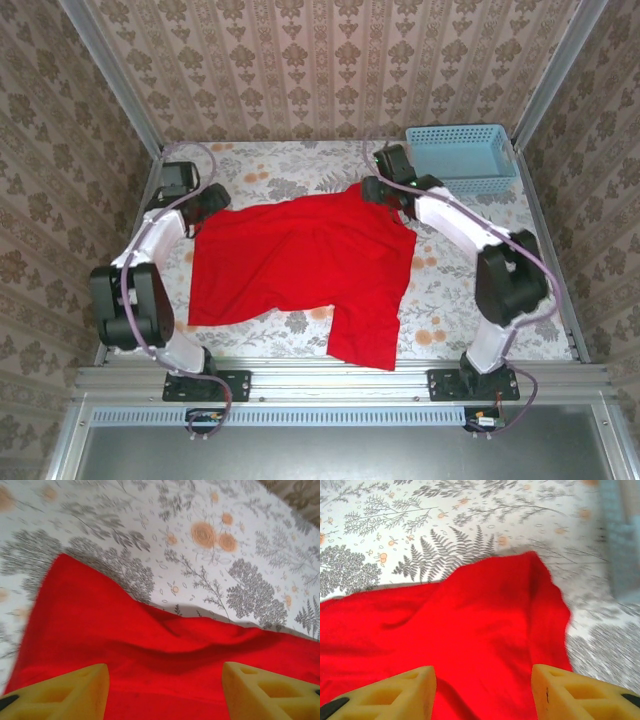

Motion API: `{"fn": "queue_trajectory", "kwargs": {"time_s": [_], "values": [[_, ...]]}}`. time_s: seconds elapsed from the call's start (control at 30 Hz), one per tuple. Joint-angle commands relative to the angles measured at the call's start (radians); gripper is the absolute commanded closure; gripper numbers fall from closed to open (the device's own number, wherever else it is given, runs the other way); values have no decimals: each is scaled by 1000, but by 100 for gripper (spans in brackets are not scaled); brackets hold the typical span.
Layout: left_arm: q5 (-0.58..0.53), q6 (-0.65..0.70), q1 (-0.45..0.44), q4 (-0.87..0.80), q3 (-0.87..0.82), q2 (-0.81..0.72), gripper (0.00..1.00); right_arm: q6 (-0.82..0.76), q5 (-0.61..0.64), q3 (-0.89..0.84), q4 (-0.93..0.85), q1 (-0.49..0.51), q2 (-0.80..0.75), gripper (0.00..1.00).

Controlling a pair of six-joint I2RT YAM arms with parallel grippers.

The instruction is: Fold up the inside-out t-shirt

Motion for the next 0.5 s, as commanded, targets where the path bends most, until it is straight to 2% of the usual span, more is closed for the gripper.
{"fn": "queue_trajectory", "kwargs": {"time_s": [0.0,0.13,0.27,0.37,0.47], "values": [[67,-23,22,57,14,105,39,24,-74,154,-8,-9,171,46],[122,-63,63,115,33,223,40,62,-127,330,-27,-31,362,46],[146,-116,114,169,0,276,39,126,-155,443,-70,-71,493,49],[138,-142,139,190,-40,280,39,196,-120,476,-135,-103,541,50],[118,-163,151,201,-77,278,38,264,-94,435,-149,-134,541,51]]}}
